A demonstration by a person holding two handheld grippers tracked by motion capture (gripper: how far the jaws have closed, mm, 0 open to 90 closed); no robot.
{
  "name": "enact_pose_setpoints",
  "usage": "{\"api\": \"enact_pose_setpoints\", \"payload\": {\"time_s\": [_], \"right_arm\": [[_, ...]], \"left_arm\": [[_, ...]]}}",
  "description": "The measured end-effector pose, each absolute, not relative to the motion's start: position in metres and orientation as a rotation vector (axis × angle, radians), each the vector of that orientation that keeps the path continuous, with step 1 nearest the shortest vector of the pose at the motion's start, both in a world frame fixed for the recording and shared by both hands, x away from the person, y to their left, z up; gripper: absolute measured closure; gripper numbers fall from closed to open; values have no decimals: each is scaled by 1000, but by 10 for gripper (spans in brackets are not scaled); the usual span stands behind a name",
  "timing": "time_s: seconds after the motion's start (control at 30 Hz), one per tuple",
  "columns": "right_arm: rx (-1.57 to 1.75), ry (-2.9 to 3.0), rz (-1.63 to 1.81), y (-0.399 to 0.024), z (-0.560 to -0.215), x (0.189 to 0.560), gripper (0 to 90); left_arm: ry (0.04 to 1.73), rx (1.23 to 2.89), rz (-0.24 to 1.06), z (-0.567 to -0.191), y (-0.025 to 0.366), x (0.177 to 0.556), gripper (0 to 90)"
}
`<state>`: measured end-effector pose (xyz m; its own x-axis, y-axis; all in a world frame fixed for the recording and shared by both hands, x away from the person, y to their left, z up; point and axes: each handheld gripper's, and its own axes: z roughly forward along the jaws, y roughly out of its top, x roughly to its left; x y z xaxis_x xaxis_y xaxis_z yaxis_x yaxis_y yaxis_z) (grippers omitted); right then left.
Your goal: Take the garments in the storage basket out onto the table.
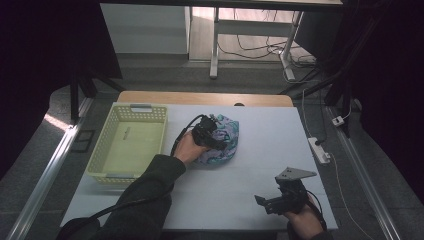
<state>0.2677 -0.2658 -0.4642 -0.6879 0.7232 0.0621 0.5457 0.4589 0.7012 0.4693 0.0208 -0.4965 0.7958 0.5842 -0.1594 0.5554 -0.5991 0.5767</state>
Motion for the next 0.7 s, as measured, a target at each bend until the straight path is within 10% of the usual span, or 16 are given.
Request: {"api": "enact_pose_setpoints", "payload": {"time_s": [0.7], "right_arm": [[1092,2467,1042,-265,-464,268,5]], "left_arm": [[775,2253,55,-460,30,456,0]]}}
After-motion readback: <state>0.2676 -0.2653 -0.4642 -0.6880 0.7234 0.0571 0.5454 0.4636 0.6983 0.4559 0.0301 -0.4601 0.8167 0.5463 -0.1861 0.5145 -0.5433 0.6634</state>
